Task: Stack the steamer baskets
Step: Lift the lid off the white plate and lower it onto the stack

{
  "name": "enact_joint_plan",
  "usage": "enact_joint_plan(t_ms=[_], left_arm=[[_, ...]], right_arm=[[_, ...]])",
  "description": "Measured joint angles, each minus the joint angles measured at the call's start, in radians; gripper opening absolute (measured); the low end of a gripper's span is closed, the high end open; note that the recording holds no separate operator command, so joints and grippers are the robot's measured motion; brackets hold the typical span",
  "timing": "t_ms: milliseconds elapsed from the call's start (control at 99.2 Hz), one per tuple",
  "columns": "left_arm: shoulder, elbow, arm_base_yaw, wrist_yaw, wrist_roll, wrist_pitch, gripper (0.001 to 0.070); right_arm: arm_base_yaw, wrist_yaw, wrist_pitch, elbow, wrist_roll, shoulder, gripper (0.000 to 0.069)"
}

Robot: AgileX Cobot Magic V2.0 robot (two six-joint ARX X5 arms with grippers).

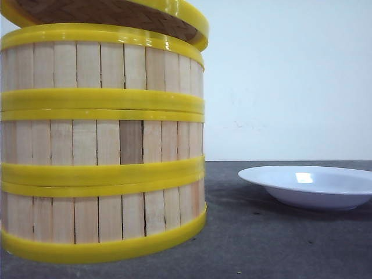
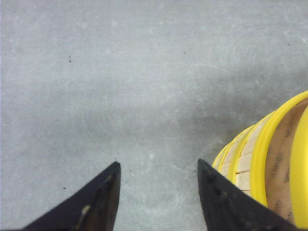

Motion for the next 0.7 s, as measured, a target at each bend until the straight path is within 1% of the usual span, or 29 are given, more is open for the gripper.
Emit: enact_joint_plan(t_ms=[192,333,696], left_arm=[[0.0,0.0,0.0,0.0,0.0,0.0,0.03],[0.001,0.0,0.0,0.0,0.0,0.0,0.03],[0.001,0.0,0.0,0.0,0.0,-0.002,0.03]], right_arm=[[0.001,0.007,0.009,0.0,0.0,0.005,0.0052],[0.007,0.05,0.008,0.0,-0.001,0.029,0.0052],[0.013,0.06,0.007,0.001,-0.007,0.064,0.0052]])
